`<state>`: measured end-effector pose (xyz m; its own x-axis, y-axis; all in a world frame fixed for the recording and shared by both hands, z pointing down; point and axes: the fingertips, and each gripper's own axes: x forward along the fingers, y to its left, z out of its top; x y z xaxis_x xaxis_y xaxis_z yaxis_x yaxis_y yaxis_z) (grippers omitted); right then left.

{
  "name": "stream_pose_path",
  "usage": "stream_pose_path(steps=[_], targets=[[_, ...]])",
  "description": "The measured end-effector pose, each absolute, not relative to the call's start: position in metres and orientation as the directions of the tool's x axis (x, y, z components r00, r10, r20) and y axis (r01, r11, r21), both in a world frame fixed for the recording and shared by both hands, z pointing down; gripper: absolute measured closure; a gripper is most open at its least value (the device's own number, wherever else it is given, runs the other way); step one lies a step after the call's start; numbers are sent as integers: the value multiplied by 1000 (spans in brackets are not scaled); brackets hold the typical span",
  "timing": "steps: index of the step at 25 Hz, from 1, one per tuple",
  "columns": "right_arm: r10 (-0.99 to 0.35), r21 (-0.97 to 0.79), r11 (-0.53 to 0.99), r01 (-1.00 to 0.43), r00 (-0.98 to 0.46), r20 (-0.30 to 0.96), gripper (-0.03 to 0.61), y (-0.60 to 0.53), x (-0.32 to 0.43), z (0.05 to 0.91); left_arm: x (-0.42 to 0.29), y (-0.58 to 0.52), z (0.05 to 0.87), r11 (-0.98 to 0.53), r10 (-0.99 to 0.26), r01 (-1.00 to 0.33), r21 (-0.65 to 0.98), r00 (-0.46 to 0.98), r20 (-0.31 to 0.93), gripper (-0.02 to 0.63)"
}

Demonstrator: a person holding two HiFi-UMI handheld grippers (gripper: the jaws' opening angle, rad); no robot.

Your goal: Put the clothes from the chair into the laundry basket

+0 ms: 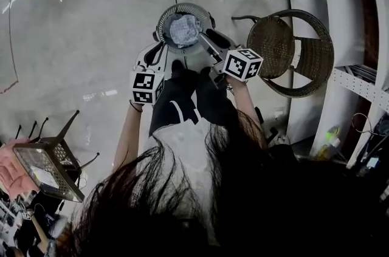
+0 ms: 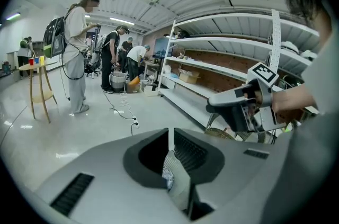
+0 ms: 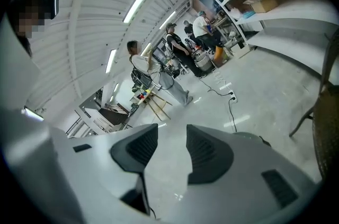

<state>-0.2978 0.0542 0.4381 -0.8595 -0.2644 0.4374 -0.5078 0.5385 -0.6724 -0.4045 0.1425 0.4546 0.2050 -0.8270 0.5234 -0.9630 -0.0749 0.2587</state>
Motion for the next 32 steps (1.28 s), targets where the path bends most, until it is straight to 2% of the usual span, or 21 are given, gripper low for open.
stream_pose_path(steps=[11,20,32], targets=[[-284,-641,579,-504,-862,421,439,81,-272,390,-400,150,418,-81,-860,-968,239,189,474,571],[-225,-619,647,-445,-888,402,457,106,-260,364,-376,159,395,-66,-882,-974,217,159,444,571],[-166,-602,705,-376,-912,376,462,154,-181,344,-320,204,360,59,-910,-979,196,28,413,571]])
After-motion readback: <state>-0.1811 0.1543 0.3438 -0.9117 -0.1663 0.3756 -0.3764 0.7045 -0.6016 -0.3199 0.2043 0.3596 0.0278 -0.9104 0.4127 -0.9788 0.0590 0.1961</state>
